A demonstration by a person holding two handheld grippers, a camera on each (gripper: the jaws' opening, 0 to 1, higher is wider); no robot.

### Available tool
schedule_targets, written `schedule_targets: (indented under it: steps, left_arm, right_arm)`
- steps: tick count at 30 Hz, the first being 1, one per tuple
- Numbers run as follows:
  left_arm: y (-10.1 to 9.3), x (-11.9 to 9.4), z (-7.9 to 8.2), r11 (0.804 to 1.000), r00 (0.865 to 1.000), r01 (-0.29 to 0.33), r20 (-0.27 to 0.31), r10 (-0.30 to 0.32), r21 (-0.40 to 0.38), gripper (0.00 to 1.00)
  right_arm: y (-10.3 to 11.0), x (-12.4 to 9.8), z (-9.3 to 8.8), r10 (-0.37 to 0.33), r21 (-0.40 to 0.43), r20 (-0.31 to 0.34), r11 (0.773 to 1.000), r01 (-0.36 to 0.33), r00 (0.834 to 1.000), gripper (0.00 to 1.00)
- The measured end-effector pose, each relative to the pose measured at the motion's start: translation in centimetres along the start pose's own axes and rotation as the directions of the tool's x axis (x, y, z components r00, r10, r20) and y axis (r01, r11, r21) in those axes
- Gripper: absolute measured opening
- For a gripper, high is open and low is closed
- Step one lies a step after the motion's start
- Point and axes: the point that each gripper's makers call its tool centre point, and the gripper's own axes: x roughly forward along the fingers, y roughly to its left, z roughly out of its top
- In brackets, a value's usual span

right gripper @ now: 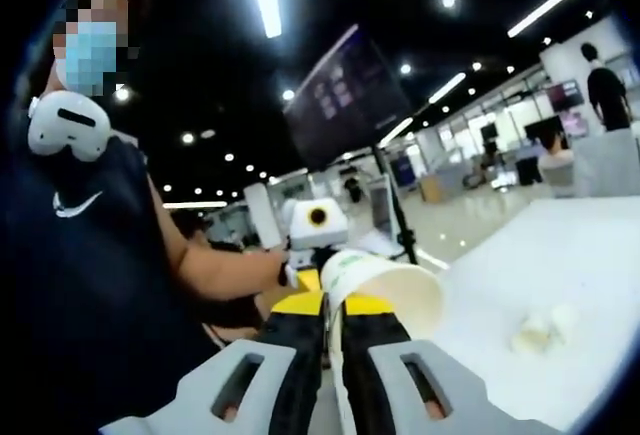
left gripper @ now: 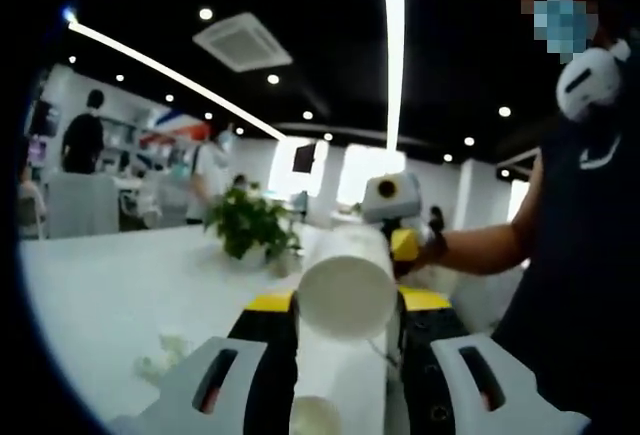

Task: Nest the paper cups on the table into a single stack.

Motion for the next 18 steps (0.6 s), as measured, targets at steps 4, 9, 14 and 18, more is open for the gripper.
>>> schedule_targets:
  steps: [4,9,14,18]
  left_arm:
    - [0.1,0.0,0.1,1.0,1.0,-0.005,0.001,0.005,0.003,0.36]
    - [0.6,-0.1,-0.3,0.999,0.999,-0.027,-0.019,0.027,0.021,0.37]
    - [1.2,-0.3,-0.9,0.998,0.997,-0.063,-0.041,0.063,0.005,0.46]
    - [2.4,-0.6,-1.1,0.992,0.991,-0.124,-0.05,0.125,0.011,0.6]
  right_arm:
    - [0.3,0.1,0.2,0.015,0.006,-0.006,1.0,-0.015,1.0,0.0]
    - [0.1,0.2,0.1,0.006,-0.007,-0.03,1.0,-0.006,1.0,0.0]
    - [0.1,0.2,0.6,-0.002,-0.02,-0.044,1.0,0.001,0.999,0.0]
    - [0.0,0.1,1.3,-0.023,-0.056,-0.07,0.998,0.019,0.997,0.0]
